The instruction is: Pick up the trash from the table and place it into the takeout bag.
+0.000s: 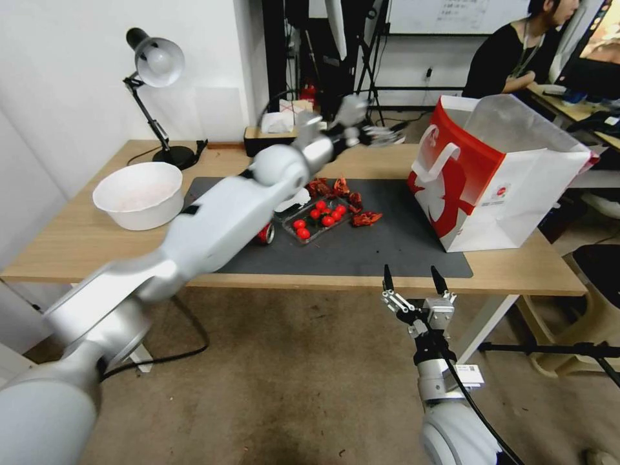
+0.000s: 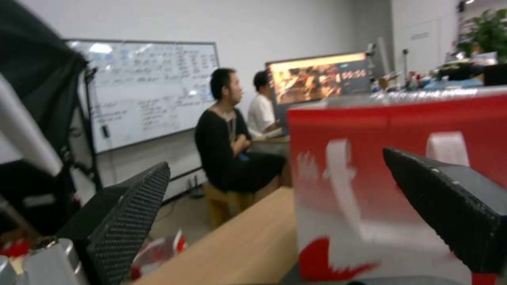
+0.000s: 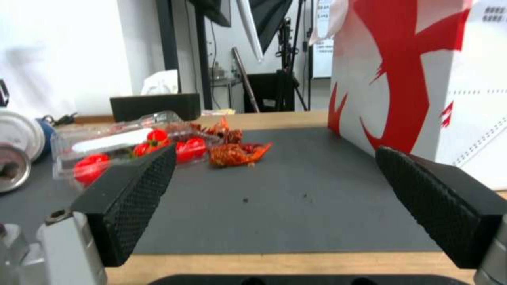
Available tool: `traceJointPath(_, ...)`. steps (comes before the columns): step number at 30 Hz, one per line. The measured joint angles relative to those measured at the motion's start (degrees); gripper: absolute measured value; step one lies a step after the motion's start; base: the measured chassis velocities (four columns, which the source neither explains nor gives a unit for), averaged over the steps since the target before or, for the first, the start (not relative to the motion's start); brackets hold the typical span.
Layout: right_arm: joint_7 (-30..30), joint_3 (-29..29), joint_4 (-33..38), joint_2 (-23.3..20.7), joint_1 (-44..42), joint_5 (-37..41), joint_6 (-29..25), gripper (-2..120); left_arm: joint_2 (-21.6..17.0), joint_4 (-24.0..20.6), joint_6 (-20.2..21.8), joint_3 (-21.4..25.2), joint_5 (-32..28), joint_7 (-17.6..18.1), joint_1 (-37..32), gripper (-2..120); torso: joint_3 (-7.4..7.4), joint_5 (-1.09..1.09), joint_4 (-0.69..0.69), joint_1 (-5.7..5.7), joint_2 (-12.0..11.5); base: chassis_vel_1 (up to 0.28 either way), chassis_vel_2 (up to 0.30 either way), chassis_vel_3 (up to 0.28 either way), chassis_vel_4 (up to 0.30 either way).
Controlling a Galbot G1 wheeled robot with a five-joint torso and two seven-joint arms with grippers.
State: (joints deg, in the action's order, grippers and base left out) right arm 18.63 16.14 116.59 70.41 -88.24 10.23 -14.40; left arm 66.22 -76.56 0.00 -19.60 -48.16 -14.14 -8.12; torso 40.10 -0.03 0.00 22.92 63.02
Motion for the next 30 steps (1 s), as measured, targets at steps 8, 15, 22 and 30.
traceJointPath(8,0.0,-0.2,-0.5,-0.3,0.3,0.0,0.0,94,-7.0,-6.3,0.0,6.7,1.2,0.4,-8.7,100,0.0,0.02,0.01,0.0,0.0,0.0,0.0,0.0,0.0)
traceJointPath(15,-0.1,-0.6,-1.2,-0.2,0.6,0.0,-0.1,94,-11.1,-11.3,-0.1,14.0,2.9,2.6,-17.8,100,0.0,0.02,-0.01,0.0,0.0,0.0,0.0,0.0,0.0)
traceJointPath(22,-0.1,-1.0,-1.4,-0.2,0.9,0.0,-0.2,94,-14.2,-15.2,-0.2,21.1,4.2,2.8,-26.1,100,0.0,0.02,0.0,0.0,0.0,0.0,0.0,0.0,0.0)
traceJointPath(30,-0.1,-1.3,-1.7,0.1,1.1,0.0,-0.2,94,-16.3,-23.1,-0.3,29.6,7.9,7.6,-37.0,100,-0.01,0.04,-0.02,0.0,0.0,0.0,0.0,0.0,0.0)
